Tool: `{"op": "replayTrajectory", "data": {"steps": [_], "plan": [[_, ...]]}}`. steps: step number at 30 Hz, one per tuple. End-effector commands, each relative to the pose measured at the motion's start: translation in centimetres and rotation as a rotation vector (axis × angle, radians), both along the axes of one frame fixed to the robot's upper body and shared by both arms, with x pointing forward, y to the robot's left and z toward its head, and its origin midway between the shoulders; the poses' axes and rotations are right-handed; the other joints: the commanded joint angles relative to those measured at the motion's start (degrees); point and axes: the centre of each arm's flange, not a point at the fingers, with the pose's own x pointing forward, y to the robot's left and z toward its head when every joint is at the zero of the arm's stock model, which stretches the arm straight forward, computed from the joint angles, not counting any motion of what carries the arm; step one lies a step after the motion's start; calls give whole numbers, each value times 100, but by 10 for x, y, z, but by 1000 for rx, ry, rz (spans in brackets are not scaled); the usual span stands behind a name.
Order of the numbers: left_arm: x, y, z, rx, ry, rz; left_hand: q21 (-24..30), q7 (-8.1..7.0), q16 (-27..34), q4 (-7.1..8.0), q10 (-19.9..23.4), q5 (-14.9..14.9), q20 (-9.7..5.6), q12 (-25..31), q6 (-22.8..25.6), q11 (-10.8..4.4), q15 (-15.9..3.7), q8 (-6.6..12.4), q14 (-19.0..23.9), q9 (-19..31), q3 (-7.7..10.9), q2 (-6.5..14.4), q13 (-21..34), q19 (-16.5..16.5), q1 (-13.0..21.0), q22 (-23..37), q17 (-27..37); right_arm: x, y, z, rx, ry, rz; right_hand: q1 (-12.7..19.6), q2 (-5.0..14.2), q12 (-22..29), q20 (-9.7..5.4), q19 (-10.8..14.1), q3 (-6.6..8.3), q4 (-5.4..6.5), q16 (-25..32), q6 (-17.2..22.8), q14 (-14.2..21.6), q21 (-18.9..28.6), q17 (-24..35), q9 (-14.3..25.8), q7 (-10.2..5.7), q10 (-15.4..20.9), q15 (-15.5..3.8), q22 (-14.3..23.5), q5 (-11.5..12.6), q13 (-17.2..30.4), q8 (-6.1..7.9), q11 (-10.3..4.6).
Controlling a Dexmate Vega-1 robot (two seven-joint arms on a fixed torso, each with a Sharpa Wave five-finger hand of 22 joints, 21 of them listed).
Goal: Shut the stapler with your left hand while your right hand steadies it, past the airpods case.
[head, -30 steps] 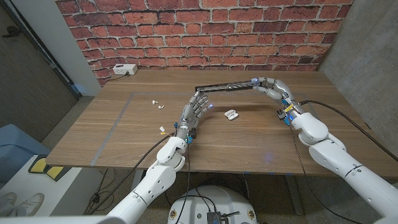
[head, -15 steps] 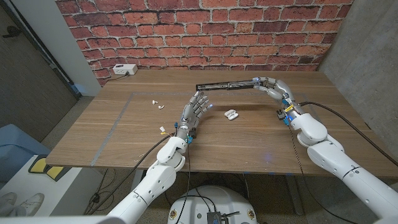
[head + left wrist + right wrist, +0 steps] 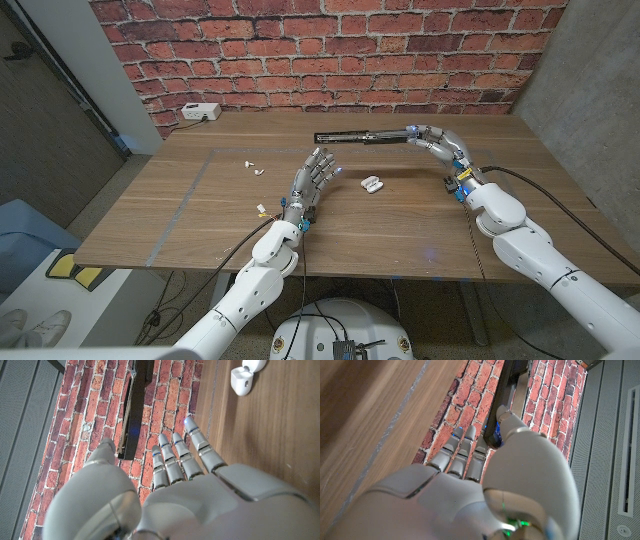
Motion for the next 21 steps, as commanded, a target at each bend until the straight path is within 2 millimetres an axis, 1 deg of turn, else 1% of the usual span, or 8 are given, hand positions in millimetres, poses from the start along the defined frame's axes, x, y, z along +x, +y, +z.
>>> {"op": "replayTrajectory", "data": {"steps": [1, 9, 11, 16, 17, 21], "plan": [[-5, -3, 2, -17, -25, 10, -32, -7, -13, -43, -49, -7, 2, 28, -36, -8, -260, 21, -63, 11, 27, 11, 5, -21, -9, 3, 13, -4, 2, 0, 28, 33, -4, 15, -35, 346, 38, 111, 44, -13, -30, 74, 164, 35, -15, 5, 71, 682, -993, 10, 104, 12, 11, -493], [-8, -7, 0, -44, -33, 7, -51, 15, -1, -52, -116, -12, -12, 26, -118, -21, -250, 10, -115, 8, 33, 17, -9, -23, -9, 3, 11, -3, 5, 0, 62, 58, 20, 10, -71, 377, 27, 133, 93, -29, -94, 127, 276, 37, -77, -16, 103, 724, -997, 9, 192, 4, -8, -487], [-8, -5, 0, -50, -36, 10, -55, 29, 3, -55, -124, -13, -12, 29, -133, -20, -253, 10, -123, 7, 34, 17, -12, -23, -8, 4, 11, -4, 6, 0, 65, 55, -1, -7, -110, 394, 56, 167, 79, -31, -94, 165, 311, 49, -79, -22, 123, 760, -998, 8, 211, -3, -5, -468], [-8, -4, 0, -66, -37, 19, -78, 162, 28, -74, -137, -17, -16, 51, -223, 51, -223, 3, -149, -3, 52, 44, -34, -21, 17, 5, 10, -4, 10, -2, 91, 75, 7, -15, -142, 419, 62, 221, 102, -41, -121, 219, 407, 64, -110, -37, 152, 829, -993, 7, 278, -31, -12, -432], [-8, -4, 0, -67, -39, 18, -82, 214, 31, -79, -158, -17, -16, 50, -261, 55, -213, -4, -161, -7, 63, 60, -40, -18, 30, 6, 11, -5, 11, -2, 92, 79, 3, -19, -150, 423, 65, 226, 108, -42, -131, 224, 420, 65, -118, -40, 156, 829, -988, 7, 292, -29, -15, -433], [-9, -3, 0, -65, -53, 17, -143, 219, 12, -109, -327, -23, -36, 24, -514, 60, -175, -48, -331, -27, 78, 91, -73, -96, 77, 8, 12, -6, 13, -2, 122, 106, 21, -29, -172, 439, 77, 232, 134, -46, -175, 249, 458, 64, -150, -50, 183, 855, -978, 6, 348, -35, -23, -420]]}}
